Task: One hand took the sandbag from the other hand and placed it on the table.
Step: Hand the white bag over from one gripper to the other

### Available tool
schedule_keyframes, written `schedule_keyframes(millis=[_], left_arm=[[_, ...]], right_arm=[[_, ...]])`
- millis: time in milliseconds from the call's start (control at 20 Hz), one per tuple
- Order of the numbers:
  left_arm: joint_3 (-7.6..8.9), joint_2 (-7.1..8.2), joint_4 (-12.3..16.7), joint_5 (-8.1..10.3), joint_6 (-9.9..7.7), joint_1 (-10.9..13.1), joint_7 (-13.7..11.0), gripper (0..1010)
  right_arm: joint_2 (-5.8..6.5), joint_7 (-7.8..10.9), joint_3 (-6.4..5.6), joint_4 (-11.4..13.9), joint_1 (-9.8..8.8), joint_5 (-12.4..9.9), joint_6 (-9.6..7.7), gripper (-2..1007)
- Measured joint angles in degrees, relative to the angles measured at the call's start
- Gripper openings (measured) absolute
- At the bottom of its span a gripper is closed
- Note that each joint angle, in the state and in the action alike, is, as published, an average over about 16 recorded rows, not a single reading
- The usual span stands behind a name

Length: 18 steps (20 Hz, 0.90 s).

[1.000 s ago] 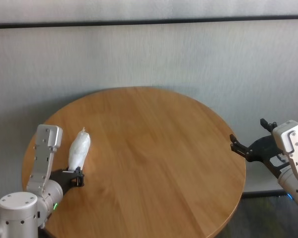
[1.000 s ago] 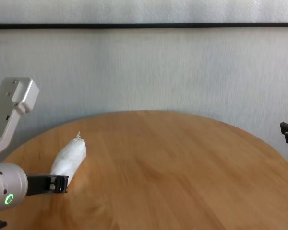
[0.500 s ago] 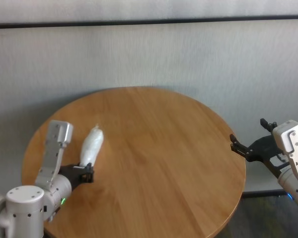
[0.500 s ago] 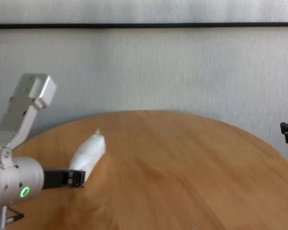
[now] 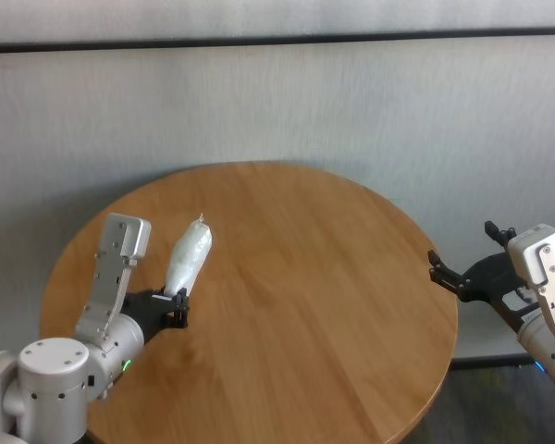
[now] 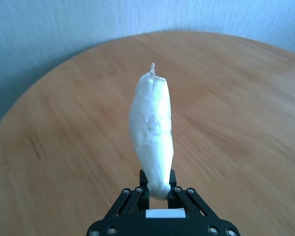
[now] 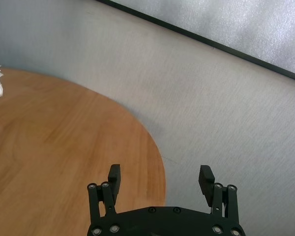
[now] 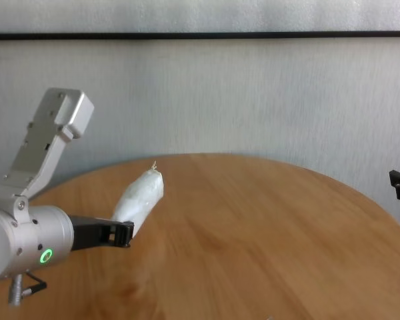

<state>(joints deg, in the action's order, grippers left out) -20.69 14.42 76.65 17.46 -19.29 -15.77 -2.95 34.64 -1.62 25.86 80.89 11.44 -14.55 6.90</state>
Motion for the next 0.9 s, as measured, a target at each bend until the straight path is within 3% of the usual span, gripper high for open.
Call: schedule_keyframes(millis=[550, 900], left_arm=[[2.4, 0.78, 3.1, -1.32, 2.79, 2.0, -0.4, 204], [3.61, 1.72, 4.8, -2.16, 5.14, 3.1, -2.1, 204]], right_arm=[[0.0, 0.0, 0.0, 0.0, 0.0, 0.0, 0.0, 1003], [0.0, 0.0, 0.0, 0.0, 0.0, 0.0, 0.0, 1003]])
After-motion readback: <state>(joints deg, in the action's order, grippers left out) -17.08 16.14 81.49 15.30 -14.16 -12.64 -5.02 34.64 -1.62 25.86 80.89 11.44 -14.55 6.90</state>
